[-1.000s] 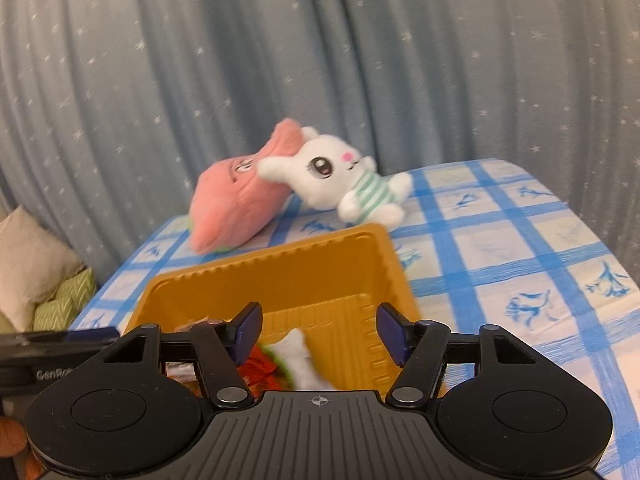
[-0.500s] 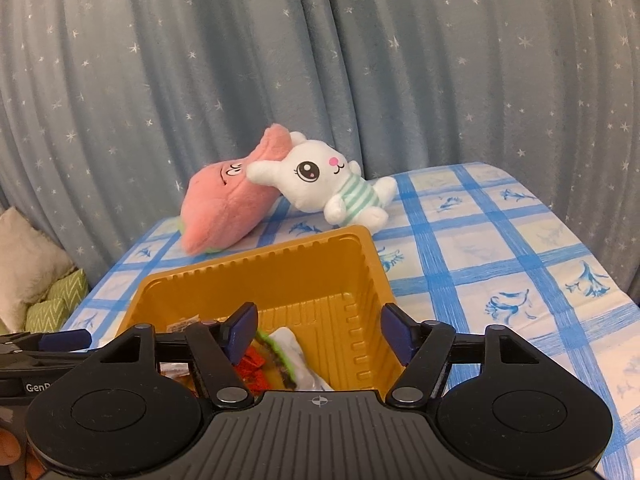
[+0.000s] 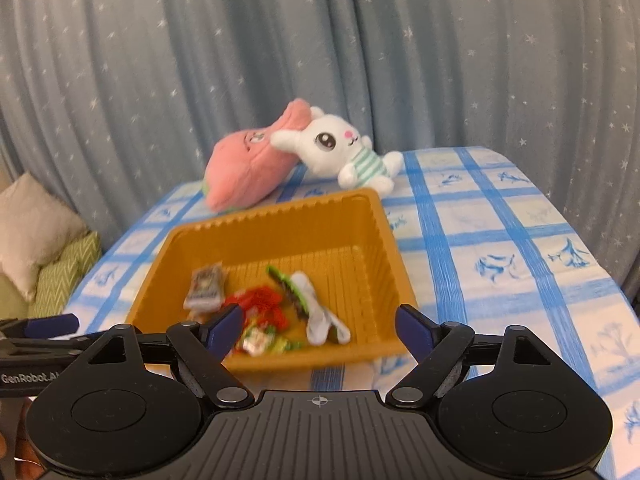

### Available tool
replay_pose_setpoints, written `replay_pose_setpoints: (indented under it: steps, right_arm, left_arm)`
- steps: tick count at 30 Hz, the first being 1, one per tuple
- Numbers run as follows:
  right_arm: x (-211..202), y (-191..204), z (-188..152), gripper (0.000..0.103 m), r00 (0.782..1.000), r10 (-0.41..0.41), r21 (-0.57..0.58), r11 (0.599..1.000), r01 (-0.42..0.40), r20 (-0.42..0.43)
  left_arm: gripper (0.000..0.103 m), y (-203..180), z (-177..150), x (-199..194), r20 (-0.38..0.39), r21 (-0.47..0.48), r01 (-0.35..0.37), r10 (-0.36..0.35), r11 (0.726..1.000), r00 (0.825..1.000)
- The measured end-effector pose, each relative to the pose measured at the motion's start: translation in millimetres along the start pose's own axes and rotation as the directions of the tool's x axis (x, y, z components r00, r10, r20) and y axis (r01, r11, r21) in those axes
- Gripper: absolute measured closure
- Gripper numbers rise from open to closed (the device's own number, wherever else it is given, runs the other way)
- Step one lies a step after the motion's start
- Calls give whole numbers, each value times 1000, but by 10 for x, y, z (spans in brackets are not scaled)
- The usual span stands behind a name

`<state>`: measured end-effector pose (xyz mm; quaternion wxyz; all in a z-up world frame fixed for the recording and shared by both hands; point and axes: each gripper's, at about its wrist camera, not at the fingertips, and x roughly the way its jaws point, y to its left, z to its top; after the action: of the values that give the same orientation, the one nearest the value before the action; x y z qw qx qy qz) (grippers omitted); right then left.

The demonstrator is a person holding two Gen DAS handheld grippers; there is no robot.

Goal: Organize snacks

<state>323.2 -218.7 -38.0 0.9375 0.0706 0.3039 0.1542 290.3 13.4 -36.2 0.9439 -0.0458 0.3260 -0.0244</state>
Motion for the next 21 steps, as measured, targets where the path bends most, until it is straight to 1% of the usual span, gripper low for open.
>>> replay_pose_setpoints:
  steps: [3, 7, 10, 12, 16, 21]
  right_arm:
    - [-168, 57, -65, 19, 1000, -11, -30, 999, 11, 7]
    - [-452, 102, -121, 19, 1000, -13, -21, 1000, 14, 21]
    - [-679, 147, -180, 19, 1000, -13, -30, 999, 13, 20]
    - [-819, 175, -237, 19, 1000, -26, -33, 999, 27, 7]
    - [-1139, 197, -381, 19, 999, -35, -8, 999, 35, -15]
    - [-1557, 273, -500, 19, 998, -49, 2, 999, 49, -28]
  left_arm:
    - [0, -30, -56, -217, 16, -4, 7, -7, 1000, 1000]
    - [0, -65, -139, -525, 39, -21, -8, 9, 1000, 999]
    - [1, -66, -230, -722, 19, -45, -5, 6, 999, 1000]
    - [1, -83, -306, -856, 3, -50, -7, 7, 999, 1000]
    - [1, -113, -447, -1153, -15, -67, -21, 20, 998, 1000]
    - [1, -180, -586, -1535, -30, -82, -9, 6, 997, 1000]
